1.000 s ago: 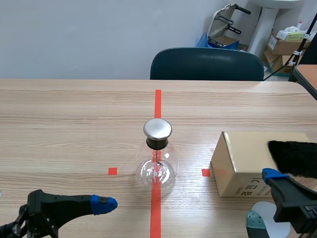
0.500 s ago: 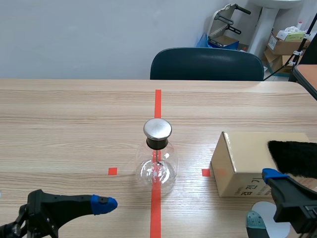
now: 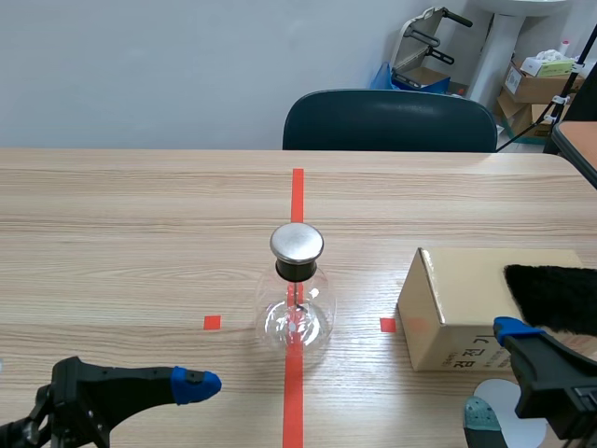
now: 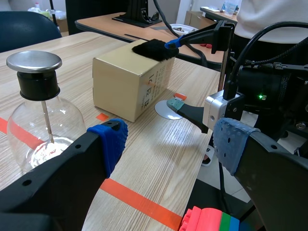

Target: Do the electroscope experiment

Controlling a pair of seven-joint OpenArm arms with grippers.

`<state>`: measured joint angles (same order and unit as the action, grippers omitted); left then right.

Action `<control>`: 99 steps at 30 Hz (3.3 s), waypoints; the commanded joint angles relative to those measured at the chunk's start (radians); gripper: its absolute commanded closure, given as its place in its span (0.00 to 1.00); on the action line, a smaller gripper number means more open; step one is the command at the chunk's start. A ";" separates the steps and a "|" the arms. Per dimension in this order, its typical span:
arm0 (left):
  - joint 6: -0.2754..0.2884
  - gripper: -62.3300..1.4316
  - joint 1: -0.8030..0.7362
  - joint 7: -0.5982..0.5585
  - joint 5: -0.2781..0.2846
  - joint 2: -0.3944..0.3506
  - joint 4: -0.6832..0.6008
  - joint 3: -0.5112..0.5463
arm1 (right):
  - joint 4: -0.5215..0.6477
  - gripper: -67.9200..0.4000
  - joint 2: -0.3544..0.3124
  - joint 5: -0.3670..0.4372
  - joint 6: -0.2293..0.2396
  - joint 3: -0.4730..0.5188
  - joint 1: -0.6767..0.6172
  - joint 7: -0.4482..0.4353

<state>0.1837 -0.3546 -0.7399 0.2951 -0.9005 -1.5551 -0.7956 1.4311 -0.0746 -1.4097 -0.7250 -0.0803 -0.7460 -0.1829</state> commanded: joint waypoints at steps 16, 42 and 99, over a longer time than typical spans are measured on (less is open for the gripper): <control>0.002 0.34 0.000 -0.011 0.000 0.003 -0.016 -0.001 | 0.016 0.00 -0.003 0.000 -0.058 0.003 0.001 0.004; 0.002 0.34 0.000 -0.010 0.000 0.003 -0.016 -0.001 | 0.016 0.00 -0.003 0.000 -0.058 0.003 0.001 0.004; -0.086 0.71 0.126 0.129 0.120 0.069 -0.017 0.037 | 0.188 0.00 -0.028 0.335 0.085 0.003 -0.035 -0.049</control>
<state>0.0971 -0.2340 -0.6075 0.4042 -0.8360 -1.5551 -0.7742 1.5612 -0.0795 -1.0863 -0.6441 -0.0803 -0.7734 -0.2291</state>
